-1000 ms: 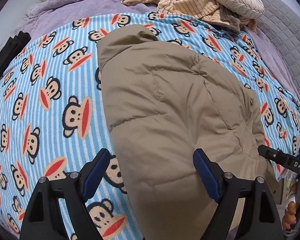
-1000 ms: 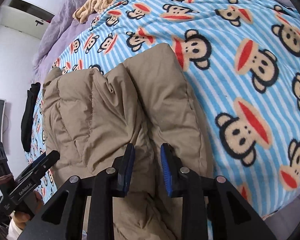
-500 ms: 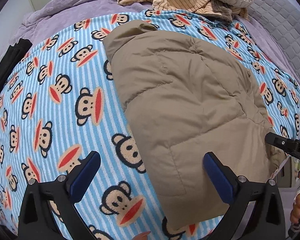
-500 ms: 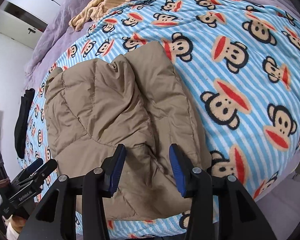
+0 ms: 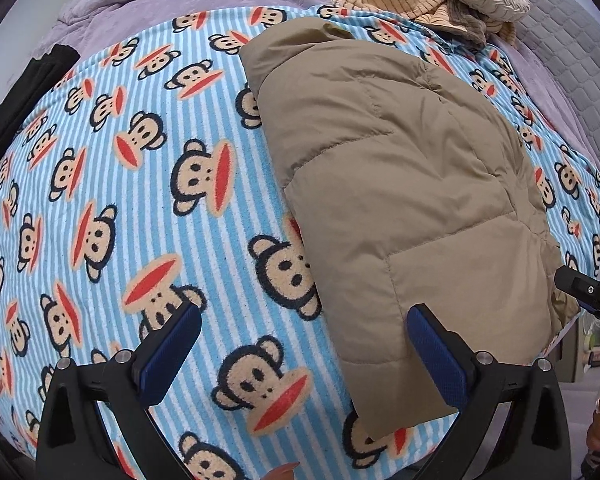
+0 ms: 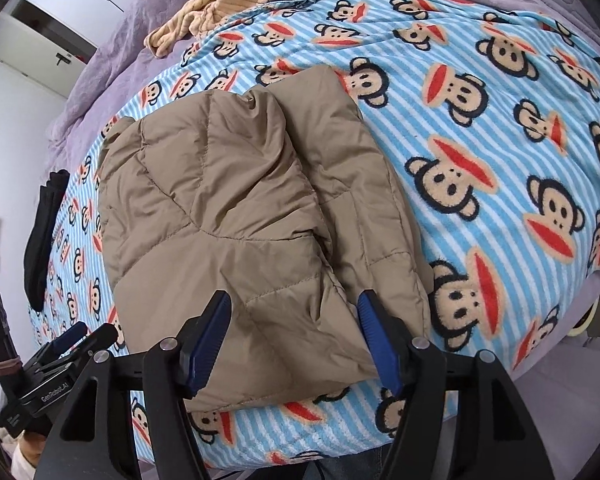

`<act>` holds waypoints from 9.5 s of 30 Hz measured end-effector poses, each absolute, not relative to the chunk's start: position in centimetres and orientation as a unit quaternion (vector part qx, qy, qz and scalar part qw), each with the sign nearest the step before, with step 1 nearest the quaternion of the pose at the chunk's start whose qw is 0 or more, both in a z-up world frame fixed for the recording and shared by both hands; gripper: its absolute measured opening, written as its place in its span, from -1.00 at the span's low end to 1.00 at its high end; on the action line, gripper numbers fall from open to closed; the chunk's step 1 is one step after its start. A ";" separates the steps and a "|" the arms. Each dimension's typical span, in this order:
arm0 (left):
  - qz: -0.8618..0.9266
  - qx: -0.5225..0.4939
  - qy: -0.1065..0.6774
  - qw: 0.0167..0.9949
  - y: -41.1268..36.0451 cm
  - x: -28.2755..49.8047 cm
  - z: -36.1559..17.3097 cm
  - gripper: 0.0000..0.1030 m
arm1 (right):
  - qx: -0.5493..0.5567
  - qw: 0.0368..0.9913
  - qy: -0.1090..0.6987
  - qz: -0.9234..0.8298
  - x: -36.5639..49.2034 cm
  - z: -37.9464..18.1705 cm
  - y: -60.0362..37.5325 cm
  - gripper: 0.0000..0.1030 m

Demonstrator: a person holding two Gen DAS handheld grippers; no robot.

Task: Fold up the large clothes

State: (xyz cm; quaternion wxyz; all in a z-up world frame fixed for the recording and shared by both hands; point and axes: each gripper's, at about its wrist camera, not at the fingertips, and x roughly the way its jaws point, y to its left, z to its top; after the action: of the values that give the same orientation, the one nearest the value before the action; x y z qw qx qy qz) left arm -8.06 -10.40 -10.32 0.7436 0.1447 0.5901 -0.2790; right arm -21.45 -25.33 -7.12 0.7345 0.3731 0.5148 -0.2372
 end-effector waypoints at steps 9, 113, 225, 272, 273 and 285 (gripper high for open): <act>-0.263 0.110 0.597 0.750 -11.8 -5.8 -9.8 1.00 | 0.345 0.743 0.534 -0.211 -19.3 -6.2 -28.3 0.53; -0.229 0.007 0.562 0.794 9.3 16.1 -13.7 0.51 | 0.388 0.717 0.579 0.014 4.5 -15.5 -11.2 0.10; -0.129 0.065 0.517 0.844 15.9 -1.9 -1.0 1.00 | 0.210 0.812 0.537 -0.090 -8.6 1.5 -0.8 0.56; -0.119 0.070 0.488 0.862 15.5 -1.8 2.3 1.00 | 0.153 0.837 0.510 -0.125 -7.9 5.3 -0.5 0.99; -0.119 0.070 0.489 0.861 15.5 -1.8 2.3 1.00 | 0.153 0.837 0.510 -0.125 -7.9 5.3 -0.4 0.99; -0.120 0.071 0.489 0.861 15.4 -1.8 2.3 1.00 | 0.152 0.837 0.510 -0.126 -7.8 5.3 -0.4 0.99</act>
State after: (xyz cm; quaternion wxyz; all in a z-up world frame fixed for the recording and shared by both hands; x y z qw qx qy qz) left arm -1.81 15.39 2.29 0.8612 0.0712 0.4887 -0.1201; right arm -7.80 -0.36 5.33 0.8370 0.1525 0.5101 -0.1264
